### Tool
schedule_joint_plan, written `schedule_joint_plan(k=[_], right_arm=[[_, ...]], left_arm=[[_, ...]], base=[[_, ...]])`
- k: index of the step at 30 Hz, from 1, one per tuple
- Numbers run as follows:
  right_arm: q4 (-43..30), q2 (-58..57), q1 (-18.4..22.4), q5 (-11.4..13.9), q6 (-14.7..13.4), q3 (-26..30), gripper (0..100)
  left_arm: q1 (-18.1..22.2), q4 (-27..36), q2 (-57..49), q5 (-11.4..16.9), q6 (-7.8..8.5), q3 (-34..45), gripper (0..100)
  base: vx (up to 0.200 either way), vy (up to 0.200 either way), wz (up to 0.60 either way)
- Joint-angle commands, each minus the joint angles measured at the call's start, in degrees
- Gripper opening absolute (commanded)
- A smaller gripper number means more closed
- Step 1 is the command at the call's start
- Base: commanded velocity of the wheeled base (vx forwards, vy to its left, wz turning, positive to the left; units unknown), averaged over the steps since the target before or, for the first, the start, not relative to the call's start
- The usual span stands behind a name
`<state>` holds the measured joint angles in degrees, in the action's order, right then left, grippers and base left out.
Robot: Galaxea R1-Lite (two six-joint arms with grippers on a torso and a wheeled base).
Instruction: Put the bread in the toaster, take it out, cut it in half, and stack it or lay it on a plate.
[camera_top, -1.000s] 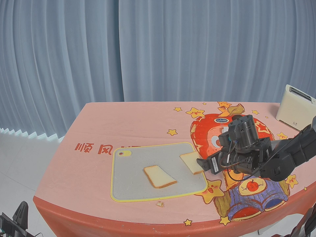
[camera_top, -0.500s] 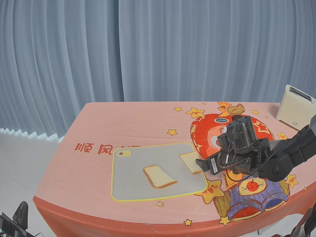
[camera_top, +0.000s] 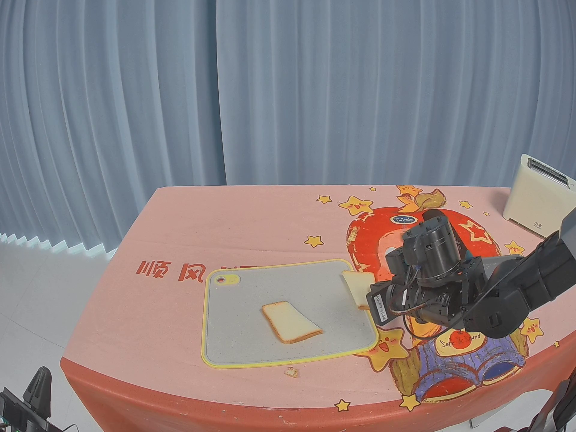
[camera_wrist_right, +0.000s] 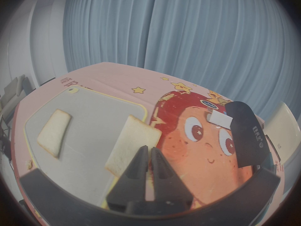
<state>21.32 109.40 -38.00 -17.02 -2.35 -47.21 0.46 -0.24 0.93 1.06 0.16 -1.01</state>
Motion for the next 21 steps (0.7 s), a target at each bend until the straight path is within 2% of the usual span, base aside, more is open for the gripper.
schedule_joint_plan(k=[1, 19, 21], right_arm=[[0.1, 0.1, -1.9, 0.1, -0.1, -0.5, 0], [0.5, -1.6, -1.6, 0.0, -1.0, -0.1, 0], [0.7, -1.6, -1.9, -0.6, -1.3, 0.3, 0]], left_arm=[[0.1, 0.0, -0.9, 0.0, 0.02, 1.0, 0], [0.0, 0.0, -0.9, 0.0, 0.02, 1.0, 0], [0.0, 0.0, -0.9, 0.0, 0.02, 1.0, 0]], base=[[0.000, 0.000, 0.00], [0.000, 0.000, 0.00], [0.000, 0.000, 0.00]])
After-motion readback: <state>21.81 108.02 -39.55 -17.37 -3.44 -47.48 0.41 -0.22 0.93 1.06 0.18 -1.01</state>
